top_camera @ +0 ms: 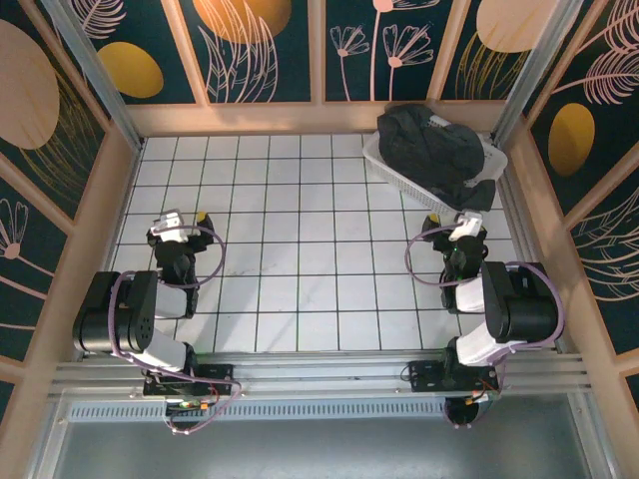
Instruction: Fold and stack the t-shirts
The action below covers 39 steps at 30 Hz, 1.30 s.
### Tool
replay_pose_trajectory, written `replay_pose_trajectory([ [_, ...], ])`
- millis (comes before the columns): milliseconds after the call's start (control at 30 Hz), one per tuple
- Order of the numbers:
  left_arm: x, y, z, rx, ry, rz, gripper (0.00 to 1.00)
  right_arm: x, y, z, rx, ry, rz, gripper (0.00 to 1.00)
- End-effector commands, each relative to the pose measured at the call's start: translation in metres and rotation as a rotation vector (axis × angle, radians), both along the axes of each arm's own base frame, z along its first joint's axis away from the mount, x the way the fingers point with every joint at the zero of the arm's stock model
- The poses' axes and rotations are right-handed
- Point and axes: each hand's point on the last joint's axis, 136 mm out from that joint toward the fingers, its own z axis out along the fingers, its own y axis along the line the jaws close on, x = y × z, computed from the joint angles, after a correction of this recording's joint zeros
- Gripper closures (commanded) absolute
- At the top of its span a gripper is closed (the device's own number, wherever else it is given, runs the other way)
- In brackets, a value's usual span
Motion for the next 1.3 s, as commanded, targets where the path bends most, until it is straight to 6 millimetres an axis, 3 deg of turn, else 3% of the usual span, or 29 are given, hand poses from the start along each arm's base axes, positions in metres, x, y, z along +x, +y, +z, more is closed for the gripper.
replay_pose_trajectory([
  [0, 0.004, -0.004, 0.008, 0.013, -0.023, -0.020, 0.01, 0.005, 0.001, 0.013, 0.004, -0.048, 0.011, 0.01],
  [567, 0.003, -0.004, 0.009, 0.014, -0.026, -0.019, 0.01, 0.005, 0.000, 0.013, 0.004, -0.047, 0.010, 0.01],
  [667, 0.004, -0.007, 0.014, 0.018, -0.037, -0.042, 0.01, 0.006, 0.003, 0.020, -0.006, -0.055, 0.016, 0.01],
  [800, 0.015, -0.004, 0.036, 0.022, 0.019, -0.015, 0.01, 0.012, 0.003, 0.051, -0.043, -0.041, -0.042, 0.01],
  [900, 0.008, 0.009, 0.095, -0.002, -0.127, 0.083, 0.01, 0.012, 0.002, 0.125, 0.027, -0.208, -0.089, 0.01],
  [933, 0.007, 0.012, 0.119, -0.011, -0.177, 0.113, 0.01, 0.017, -0.007, 0.149, 0.135, -0.229, -0.150, 0.01],
  [967, 0.009, 0.020, 0.139, -0.067, -0.218, 0.160, 0.01, 0.024, -0.016, 0.162, 0.256, -0.171, -0.200, 0.01],
  [1000, 0.013, 0.031, 0.153, -0.165, -0.232, 0.234, 0.01, 0.031, -0.020, 0.169, 0.345, -0.093, -0.228, 0.01],
  [1033, 0.018, 0.045, 0.149, -0.300, -0.145, 0.356, 0.01, 0.033, -0.029, 0.173, 0.454, -0.013, -0.310, 0.01],
  [1067, 0.021, 0.051, 0.145, -0.360, -0.014, 0.440, 0.01, 0.042, -0.031, 0.177, 0.485, 0.033, -0.295, 0.01],
  [1133, 0.031, 0.059, 0.154, -0.426, 0.048, 0.530, 0.01, 0.066, -0.022, 0.188, 0.520, 0.080, -0.170, 0.01],
  [1233, 0.074, 0.029, 0.165, -0.516, 0.102, 0.335, 0.01, 0.093, -0.023, 0.190, 0.516, 0.167, -0.199, 0.19],
  [1267, 0.088, 0.012, 0.170, -0.556, 0.096, 0.231, 0.01, 0.103, -0.023, 0.183, 0.521, 0.211, -0.208, 0.20],
])
